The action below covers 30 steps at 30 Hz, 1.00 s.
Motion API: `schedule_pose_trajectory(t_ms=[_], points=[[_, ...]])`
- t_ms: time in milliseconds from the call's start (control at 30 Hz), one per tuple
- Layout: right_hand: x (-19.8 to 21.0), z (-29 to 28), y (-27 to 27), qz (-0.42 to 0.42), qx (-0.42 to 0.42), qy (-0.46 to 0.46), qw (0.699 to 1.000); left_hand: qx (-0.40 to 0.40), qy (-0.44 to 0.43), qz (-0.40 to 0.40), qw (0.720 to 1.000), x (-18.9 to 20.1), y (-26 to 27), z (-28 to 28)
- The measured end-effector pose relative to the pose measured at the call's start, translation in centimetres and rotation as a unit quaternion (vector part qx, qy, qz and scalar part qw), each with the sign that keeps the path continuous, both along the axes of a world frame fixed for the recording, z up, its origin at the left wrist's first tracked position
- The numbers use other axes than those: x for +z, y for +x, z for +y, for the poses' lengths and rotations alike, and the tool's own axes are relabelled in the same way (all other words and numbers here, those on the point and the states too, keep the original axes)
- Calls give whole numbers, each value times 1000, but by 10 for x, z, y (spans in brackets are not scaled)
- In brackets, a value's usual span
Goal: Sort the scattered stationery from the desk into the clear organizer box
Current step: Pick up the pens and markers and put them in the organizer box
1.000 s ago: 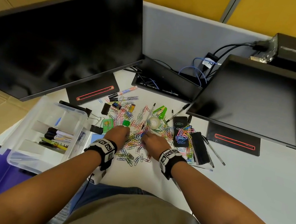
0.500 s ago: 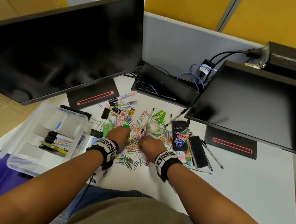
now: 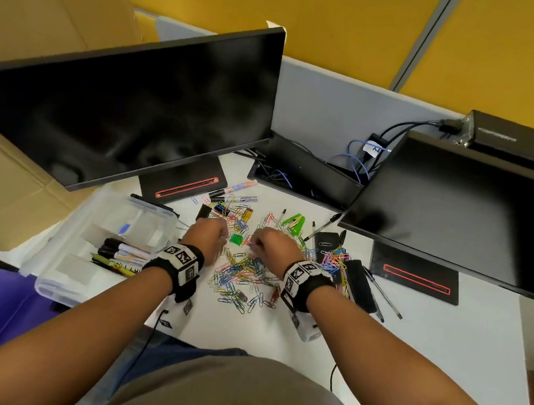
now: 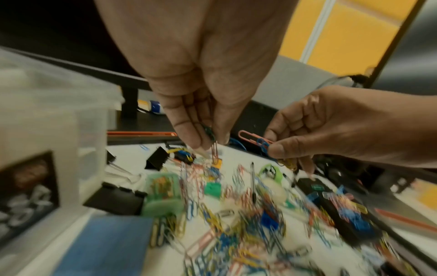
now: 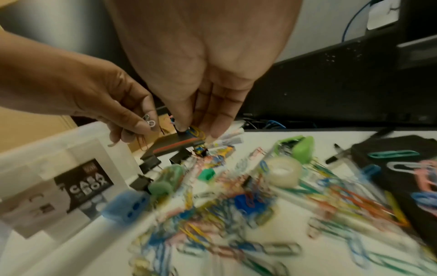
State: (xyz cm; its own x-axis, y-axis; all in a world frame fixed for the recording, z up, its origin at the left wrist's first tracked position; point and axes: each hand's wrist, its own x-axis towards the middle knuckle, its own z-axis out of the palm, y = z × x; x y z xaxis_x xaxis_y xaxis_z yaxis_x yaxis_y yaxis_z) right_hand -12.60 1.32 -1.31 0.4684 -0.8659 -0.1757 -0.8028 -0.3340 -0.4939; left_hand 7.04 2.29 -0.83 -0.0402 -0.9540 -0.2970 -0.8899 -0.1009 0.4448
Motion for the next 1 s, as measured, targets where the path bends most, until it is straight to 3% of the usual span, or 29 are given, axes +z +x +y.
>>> schedule_pose_trajectory(t_ms=[233, 533, 800, 1000], points=[[31, -14, 83, -95, 3, 20, 995, 112, -69, 2, 991, 32, 64, 10], [47, -14, 167, -185, -28, 81, 979, 179, -13, -9, 984, 32, 126, 16], [39, -14, 212, -164, -88, 105, 977, 181, 15, 14, 983, 27, 141, 12], [29, -8, 223, -46, -86, 53, 994, 222, 3, 11, 975, 25, 152, 11]])
